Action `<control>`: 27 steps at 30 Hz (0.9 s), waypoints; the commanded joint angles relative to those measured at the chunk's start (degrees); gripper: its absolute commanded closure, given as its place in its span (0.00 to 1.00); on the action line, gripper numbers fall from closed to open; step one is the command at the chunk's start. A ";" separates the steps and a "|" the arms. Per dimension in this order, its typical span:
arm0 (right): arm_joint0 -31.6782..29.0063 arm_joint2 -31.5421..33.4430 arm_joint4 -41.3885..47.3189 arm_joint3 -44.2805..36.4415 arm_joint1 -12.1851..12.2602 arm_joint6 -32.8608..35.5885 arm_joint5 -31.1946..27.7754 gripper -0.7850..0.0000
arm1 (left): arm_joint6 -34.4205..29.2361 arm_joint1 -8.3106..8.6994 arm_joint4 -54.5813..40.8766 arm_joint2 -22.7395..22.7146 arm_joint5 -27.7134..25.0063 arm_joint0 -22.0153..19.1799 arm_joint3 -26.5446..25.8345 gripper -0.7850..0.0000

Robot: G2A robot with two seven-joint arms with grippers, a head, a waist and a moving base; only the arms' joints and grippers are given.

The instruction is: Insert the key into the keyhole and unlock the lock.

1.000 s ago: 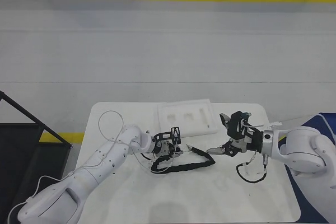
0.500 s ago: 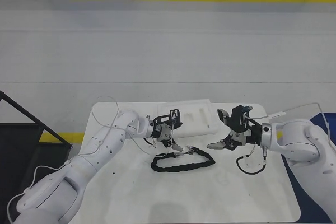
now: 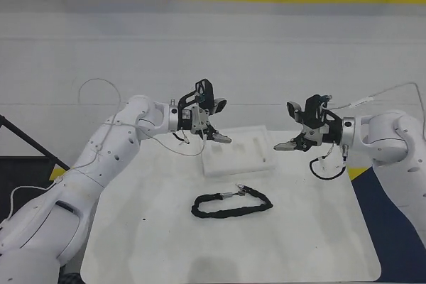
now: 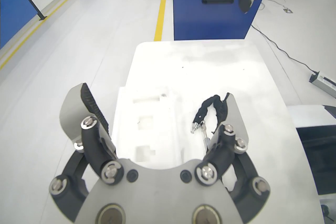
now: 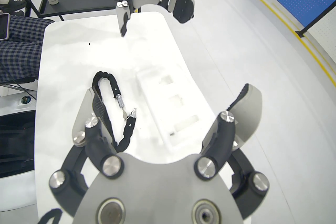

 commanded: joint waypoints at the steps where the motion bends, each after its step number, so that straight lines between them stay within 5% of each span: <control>1: 3.07 -0.91 1.59 2.33 -0.05 0.32 0.01 0.00 | -0.81 1.22 -3.21 0.17 0.00 -2.09 0.62 0.00; 14: 11.86 -6.52 8.66 6.44 1.12 0.77 0.01 0.00 | -5.11 8.87 -17.20 1.30 0.00 -6.98 -2.39 0.00; 27: 11.86 -6.52 8.65 6.44 1.12 0.77 0.01 0.00 | -5.11 8.87 -17.20 1.30 0.00 -6.98 -2.39 0.00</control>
